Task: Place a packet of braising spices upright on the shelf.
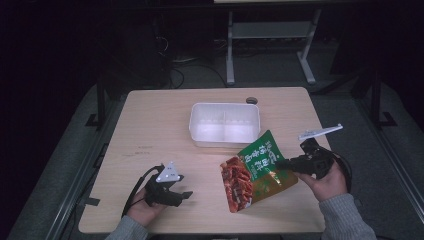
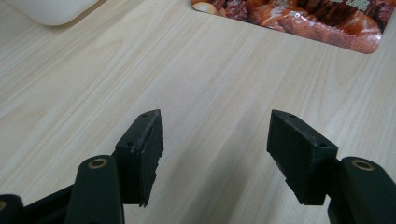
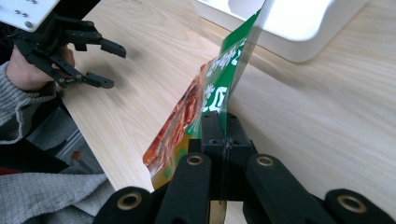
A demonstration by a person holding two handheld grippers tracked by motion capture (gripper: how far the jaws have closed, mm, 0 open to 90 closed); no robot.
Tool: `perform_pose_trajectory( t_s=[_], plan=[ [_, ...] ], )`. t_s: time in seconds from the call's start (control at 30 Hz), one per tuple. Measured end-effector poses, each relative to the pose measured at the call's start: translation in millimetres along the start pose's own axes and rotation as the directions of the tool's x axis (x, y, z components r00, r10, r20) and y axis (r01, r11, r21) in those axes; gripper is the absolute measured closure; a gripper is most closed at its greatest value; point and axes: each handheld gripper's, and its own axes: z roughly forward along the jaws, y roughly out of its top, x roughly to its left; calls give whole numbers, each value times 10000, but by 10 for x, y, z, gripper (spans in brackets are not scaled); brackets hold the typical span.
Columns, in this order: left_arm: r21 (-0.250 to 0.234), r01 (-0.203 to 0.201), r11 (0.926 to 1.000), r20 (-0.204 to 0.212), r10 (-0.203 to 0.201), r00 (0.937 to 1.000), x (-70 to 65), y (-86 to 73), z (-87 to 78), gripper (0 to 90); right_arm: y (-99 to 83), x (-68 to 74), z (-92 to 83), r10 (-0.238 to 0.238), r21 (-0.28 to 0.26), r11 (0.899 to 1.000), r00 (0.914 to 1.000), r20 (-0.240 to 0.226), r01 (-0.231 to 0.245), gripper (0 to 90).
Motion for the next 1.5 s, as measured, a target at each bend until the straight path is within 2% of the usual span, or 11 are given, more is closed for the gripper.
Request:
perform_pose_trajectory(
  t_s=[0.37, 0.67, 0.93, 1.17, 1.37, 1.5],
  plan=[
    [132, -13, 9999, 3, 13, 10000, 8, -4, 18, 351, 222, 186, -99, -628, 92, 9980, 9980, -71, 629, 898],
    [114, 57, 9999, -40, -56, 10000, 25, -14, 17, 347, 425, 440, -159, -1231, 315, 9918, 9921, -243, 1239, 900],
    [130, 72, 9999, -49, -71, 10000, 31, -21, 16, 344, 521, 611, -186, -1495, 486, 9872, 9877, -451, 1517, 900],
    [116, 143, 9998, -84, -142, 9999, 40, -25, 14, 344, 591, 678, -205, -1591, 584, 9850, 9857, -551, 1623, 900],
    [120, 146, 9998, -96, -145, 9998, 47, -27, 8, 343, 659, 689, -226, -1605, 658, 9844, 9861, -423, 1630, 900],
    [102, 187, 9998, -87, -186, 9998, 48, -29, 12, 342, 769, 709, -255, -1608, 631, 9846, 9862, -392, 1631, 900]
  ],
)
